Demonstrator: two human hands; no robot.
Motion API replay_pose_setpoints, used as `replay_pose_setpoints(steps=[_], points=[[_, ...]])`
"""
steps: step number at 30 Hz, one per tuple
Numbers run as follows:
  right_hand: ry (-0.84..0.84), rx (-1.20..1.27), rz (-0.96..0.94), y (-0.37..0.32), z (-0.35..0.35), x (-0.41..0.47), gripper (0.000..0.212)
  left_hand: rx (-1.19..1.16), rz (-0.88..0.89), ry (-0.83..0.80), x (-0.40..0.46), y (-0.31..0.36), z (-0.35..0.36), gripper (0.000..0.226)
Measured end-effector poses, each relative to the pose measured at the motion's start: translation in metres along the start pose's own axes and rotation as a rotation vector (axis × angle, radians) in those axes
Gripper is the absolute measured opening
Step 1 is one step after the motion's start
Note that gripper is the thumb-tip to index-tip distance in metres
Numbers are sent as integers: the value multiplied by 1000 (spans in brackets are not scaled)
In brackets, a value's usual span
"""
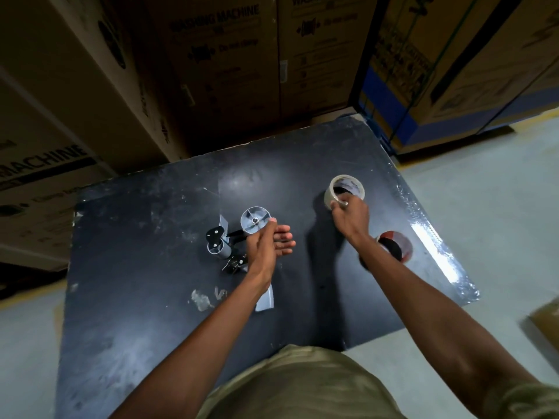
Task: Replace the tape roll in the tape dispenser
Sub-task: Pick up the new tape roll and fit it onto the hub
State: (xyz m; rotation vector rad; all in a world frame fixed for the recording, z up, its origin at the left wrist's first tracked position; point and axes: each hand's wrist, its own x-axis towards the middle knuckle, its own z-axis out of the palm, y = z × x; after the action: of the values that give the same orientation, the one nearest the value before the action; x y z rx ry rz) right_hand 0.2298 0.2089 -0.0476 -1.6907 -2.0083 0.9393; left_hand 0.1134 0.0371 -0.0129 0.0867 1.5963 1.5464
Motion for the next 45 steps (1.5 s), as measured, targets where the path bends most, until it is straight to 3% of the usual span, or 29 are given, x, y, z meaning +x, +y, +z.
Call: replay_pose_setpoints(steps=[4, 8, 11, 19, 24, 28, 34, 36, 39, 41, 45], points=[[-65, 274, 82, -10, 0, -20, 20, -12, 42, -20, -4, 3, 4, 35], [-296, 719, 252, -28, 1, -55, 12, 114, 168, -94, -4, 7, 1, 59], [-470, 867, 253, -42, -3, -85, 12, 233, 302, -167, -8, 9, -5, 79], [-606, 959, 236, -69, -21, -109, 21, 116, 246, -178, -15, 17, -25, 69], [-717, 788, 30, -74, -35, -105, 36, 12, 126, -209, -16, 24, -31, 58], [-666, 673, -34, -74, -38, -99, 21, -6, 140, -225, -17, 26, -33, 69], [-445, 477, -78, -71, -37, -89, 46, 166, 298, -197, -15, 29, -34, 82], [-432, 519, -97, -69, -34, -90, 54, 225, 361, -196, -14, 31, -34, 82], [-504, 652, -94, -69, -30, -94, 30, 312, 461, -223, -15, 33, -31, 82], [-542, 737, -73, -67, -27, -94, 26, 336, 499, -221, -17, 32, -29, 83], [-415, 823, -48, -65, -19, -99, 28, 377, 556, -204, -18, 29, -26, 84]])
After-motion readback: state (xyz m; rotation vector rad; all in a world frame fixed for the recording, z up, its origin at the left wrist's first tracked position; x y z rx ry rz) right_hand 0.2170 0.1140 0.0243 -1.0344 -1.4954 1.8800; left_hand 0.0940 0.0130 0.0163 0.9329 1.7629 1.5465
